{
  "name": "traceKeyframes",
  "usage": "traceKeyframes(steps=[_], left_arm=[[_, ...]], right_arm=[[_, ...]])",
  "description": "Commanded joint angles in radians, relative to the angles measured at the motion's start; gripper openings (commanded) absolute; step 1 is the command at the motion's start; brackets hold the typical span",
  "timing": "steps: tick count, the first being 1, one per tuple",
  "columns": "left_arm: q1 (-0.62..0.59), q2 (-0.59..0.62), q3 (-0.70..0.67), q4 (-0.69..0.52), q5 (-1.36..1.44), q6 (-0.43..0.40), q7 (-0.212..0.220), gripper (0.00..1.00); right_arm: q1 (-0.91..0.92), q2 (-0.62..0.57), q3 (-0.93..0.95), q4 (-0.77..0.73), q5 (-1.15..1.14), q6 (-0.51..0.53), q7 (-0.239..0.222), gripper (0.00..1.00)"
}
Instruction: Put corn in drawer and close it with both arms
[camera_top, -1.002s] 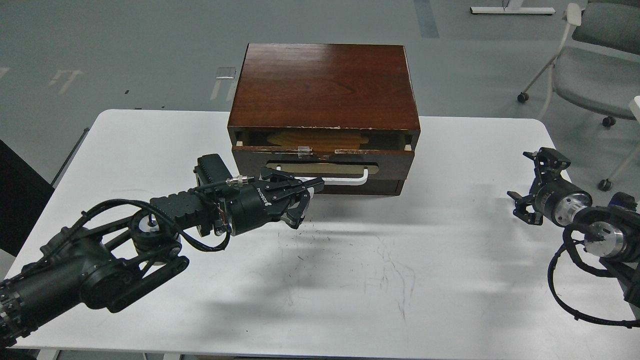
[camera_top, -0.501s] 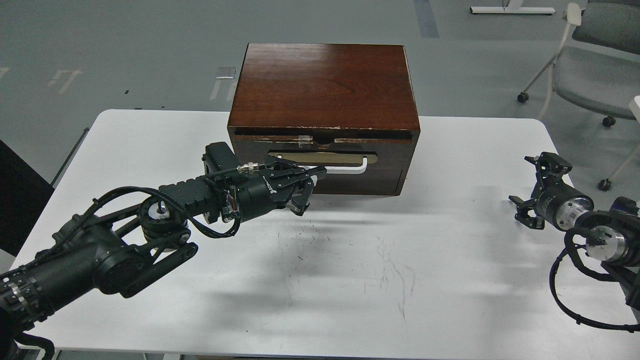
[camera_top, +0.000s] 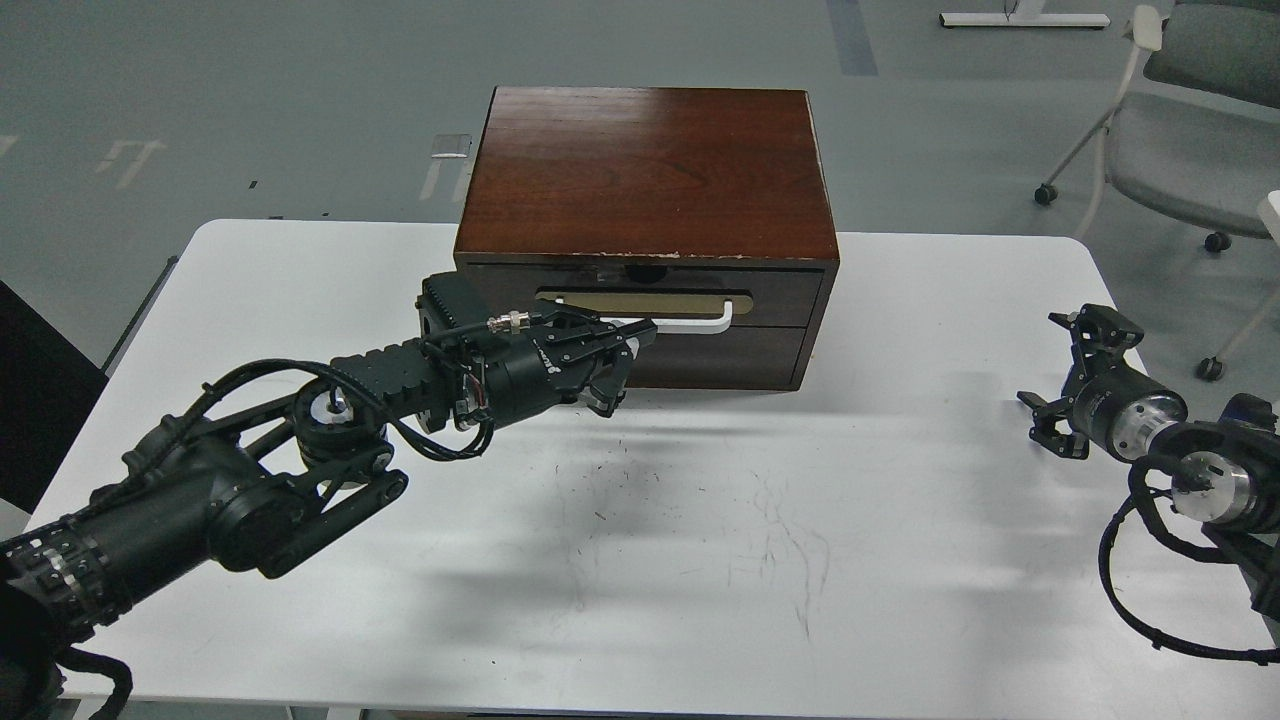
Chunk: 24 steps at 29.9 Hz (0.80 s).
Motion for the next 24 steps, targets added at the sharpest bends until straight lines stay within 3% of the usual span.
traceKeyframes(steps=[1, 5, 7, 9, 10, 11, 12, 15, 17, 19, 22, 24], left_arm=[[-0.001, -0.004, 0.001, -0.009, 0.000, 0.009, -0.029, 0.00], [0.000, 0.011, 0.001, -0.047, 0.000, 0.029, -0.049, 0.00], [0.000, 0.016, 0.001, -0.073, 0.000, 0.035, -0.062, 0.10], [0.003, 0.045, 0.001, -0.126, 0.000, 0.041, -0.082, 0.55], [0.003, 0.051, 0.001, -0.142, 0.000, 0.041, -0.082, 0.67], [0.003, 0.062, -0.002, -0.171, 0.000, 0.041, -0.083, 0.93], [0.003, 0.067, -0.002, -0.185, 0.000, 0.043, -0.086, 0.98], [0.005, 0.100, -0.016, -0.237, -0.017, 0.043, -0.091, 0.98], [0.003, 0.143, -0.022, -0.252, -0.301, 0.043, -0.100, 0.98], [-0.004, 0.169, -0.048, -0.246, -0.543, 0.043, -0.115, 0.98], [-0.003, 0.192, -0.135, -0.208, -0.843, 0.037, -0.115, 0.98], [-0.004, 0.194, -0.175, -0.103, -1.034, 0.026, -0.115, 0.98]], right_arm=[[0.001, -0.001, 0.000, 0.002, 0.000, 0.002, 0.000, 1.00], [0.004, -0.006, 0.005, 0.008, 0.000, 0.003, 0.001, 1.00], [0.011, -0.012, 0.008, 0.009, 0.000, 0.003, 0.009, 1.00], [0.018, -0.032, 0.026, 0.014, 0.000, 0.017, 0.061, 1.00], [0.021, -0.037, 0.029, 0.015, 0.000, 0.024, 0.075, 1.00], [0.027, -0.043, 0.034, 0.017, 0.000, 0.047, 0.101, 1.00], [0.032, -0.044, 0.035, 0.018, 0.000, 0.060, 0.113, 1.00], [0.050, -0.060, 0.038, 0.041, 0.000, 0.112, 0.170, 1.00], [0.075, -0.086, 0.040, 0.075, 0.000, 0.156, 0.260, 1.00], [0.099, -0.092, 0.041, 0.092, 0.000, 0.170, 0.313, 1.00], [0.122, -0.092, 0.041, 0.117, 0.000, 0.173, 0.338, 1.00], [0.133, -0.092, 0.041, 0.144, 0.000, 0.178, 0.338, 1.00]])
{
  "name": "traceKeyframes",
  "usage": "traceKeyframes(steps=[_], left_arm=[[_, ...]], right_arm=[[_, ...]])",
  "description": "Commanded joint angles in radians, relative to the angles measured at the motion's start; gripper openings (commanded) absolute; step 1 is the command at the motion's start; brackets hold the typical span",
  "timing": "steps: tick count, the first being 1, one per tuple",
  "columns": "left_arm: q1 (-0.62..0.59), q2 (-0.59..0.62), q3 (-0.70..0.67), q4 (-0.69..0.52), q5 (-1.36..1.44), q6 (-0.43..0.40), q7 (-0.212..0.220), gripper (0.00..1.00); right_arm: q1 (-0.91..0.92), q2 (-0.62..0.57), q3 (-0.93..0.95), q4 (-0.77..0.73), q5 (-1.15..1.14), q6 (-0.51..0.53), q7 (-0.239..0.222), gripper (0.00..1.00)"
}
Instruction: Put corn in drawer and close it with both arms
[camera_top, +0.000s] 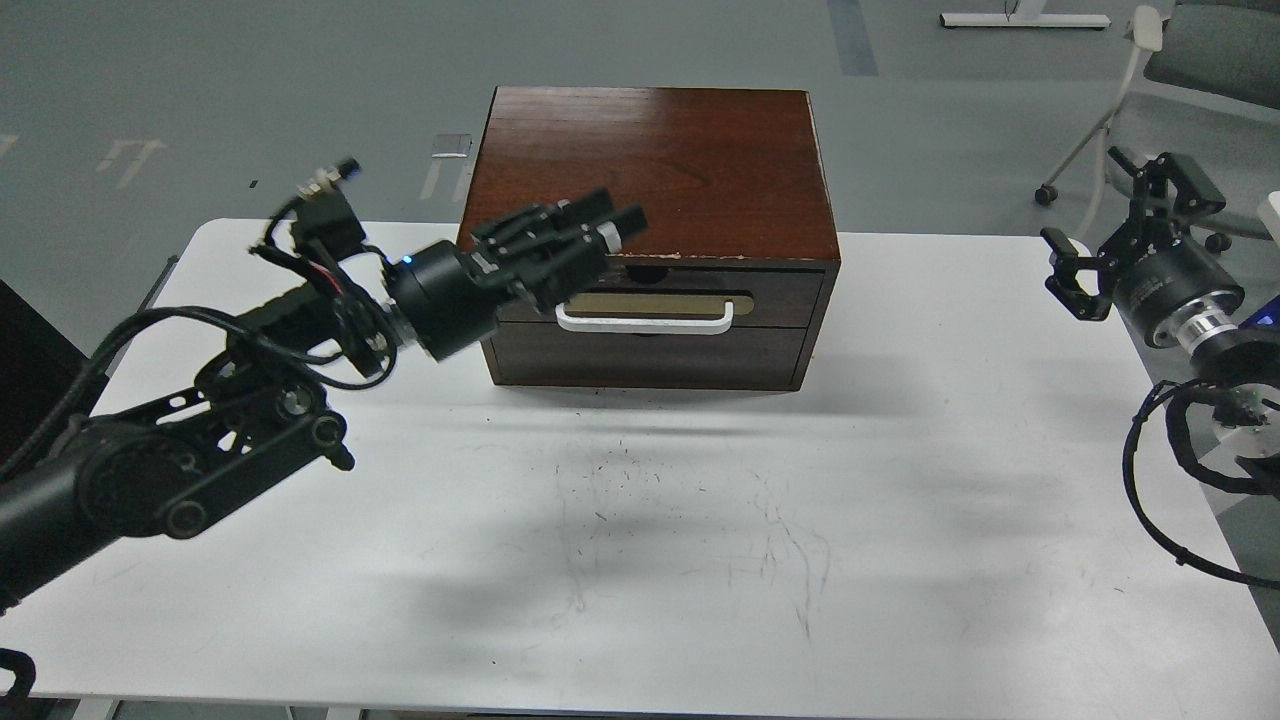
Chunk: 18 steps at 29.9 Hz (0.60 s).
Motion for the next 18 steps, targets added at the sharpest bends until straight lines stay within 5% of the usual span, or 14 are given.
traceKeyframes(steps=[1, 3, 6, 9, 11, 18], left_arm=[[-0.006, 0.007, -0.067, 0.185, -0.390, -0.026, -0.001, 0.98], [-0.021, 0.006, -0.066, 0.273, -0.490, -0.052, -0.001, 0.98], [-0.043, 0.001, -0.060, 0.491, -0.714, -0.202, -0.001, 0.98], [-0.040, -0.008, -0.067, 0.623, -0.883, -0.331, 0.116, 0.98], [-0.031, -0.026, -0.064, 0.659, -1.045, -0.381, 0.247, 0.98], [-0.008, -0.017, -0.060, 0.657, -1.126, -0.396, 0.267, 0.98]], right_arm=[[0.020, 0.002, 0.000, 0.050, 0.000, 0.007, 0.010, 1.00], [0.021, 0.005, 0.000, 0.066, -0.001, 0.007, 0.010, 1.00], [0.039, 0.019, 0.000, 0.077, -0.001, 0.007, 0.010, 1.00], [0.046, 0.051, 0.000, 0.080, -0.001, 0.007, 0.010, 1.00], [0.046, 0.065, 0.000, 0.081, -0.001, 0.007, 0.010, 1.00], [0.044, 0.069, -0.009, 0.080, -0.006, 0.005, 0.010, 1.00]])
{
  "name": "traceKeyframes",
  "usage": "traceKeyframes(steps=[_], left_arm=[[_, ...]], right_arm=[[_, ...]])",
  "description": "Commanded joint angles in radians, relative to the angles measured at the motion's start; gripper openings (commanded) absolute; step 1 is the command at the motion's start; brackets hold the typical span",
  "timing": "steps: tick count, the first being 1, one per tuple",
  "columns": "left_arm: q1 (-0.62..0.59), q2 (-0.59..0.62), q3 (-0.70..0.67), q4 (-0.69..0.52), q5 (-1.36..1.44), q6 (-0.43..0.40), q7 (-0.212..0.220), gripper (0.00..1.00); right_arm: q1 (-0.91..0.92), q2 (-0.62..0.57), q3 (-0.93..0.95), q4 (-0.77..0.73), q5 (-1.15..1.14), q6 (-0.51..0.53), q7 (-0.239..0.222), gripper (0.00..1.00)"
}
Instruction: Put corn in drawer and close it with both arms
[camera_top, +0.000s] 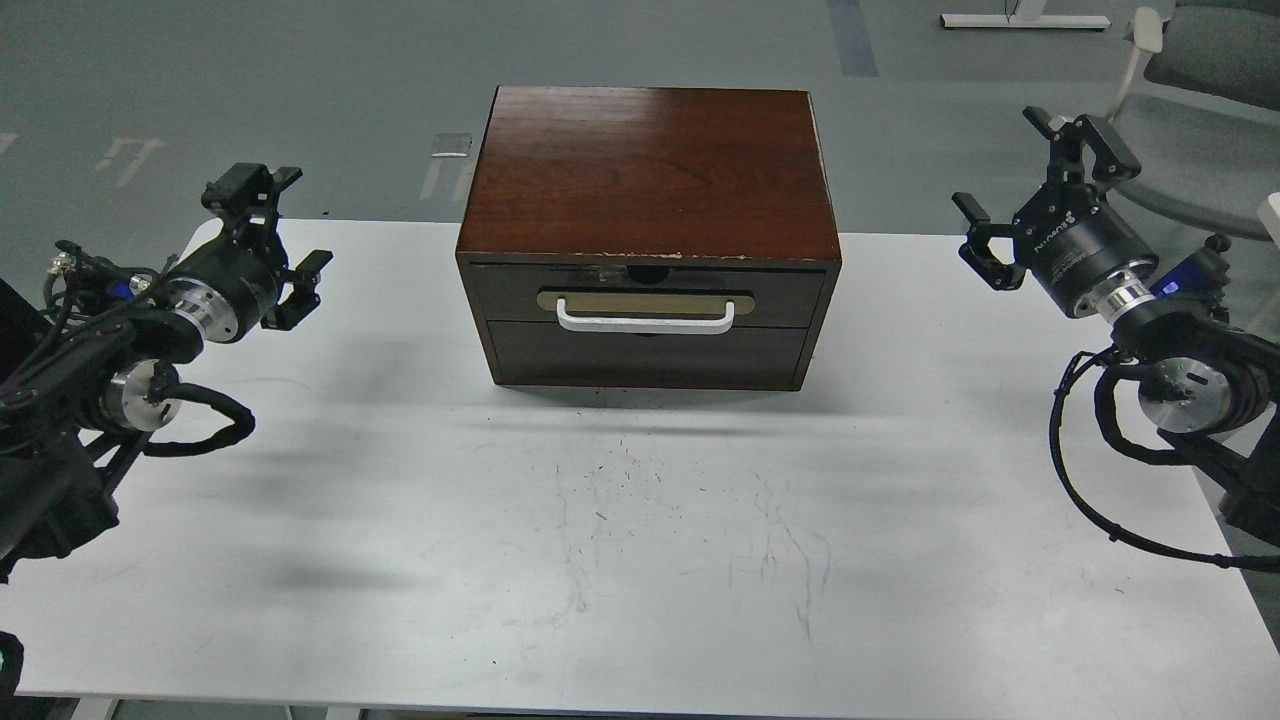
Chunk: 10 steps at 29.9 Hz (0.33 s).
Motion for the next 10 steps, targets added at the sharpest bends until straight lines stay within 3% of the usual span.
traceKeyframes(steps=[1, 10], left_arm=[[0.003, 0.000, 0.000, -0.001, -0.008, -0.010, -0.007, 0.98], [-0.002, 0.000, -0.001, -0.042, -0.013, -0.033, -0.036, 0.98]], right_arm=[[-0.002, 0.001, -0.012, -0.001, -0.010, -0.006, 0.000, 1.00], [-0.025, -0.018, -0.011, 0.037, -0.053, -0.016, 0.000, 1.00]])
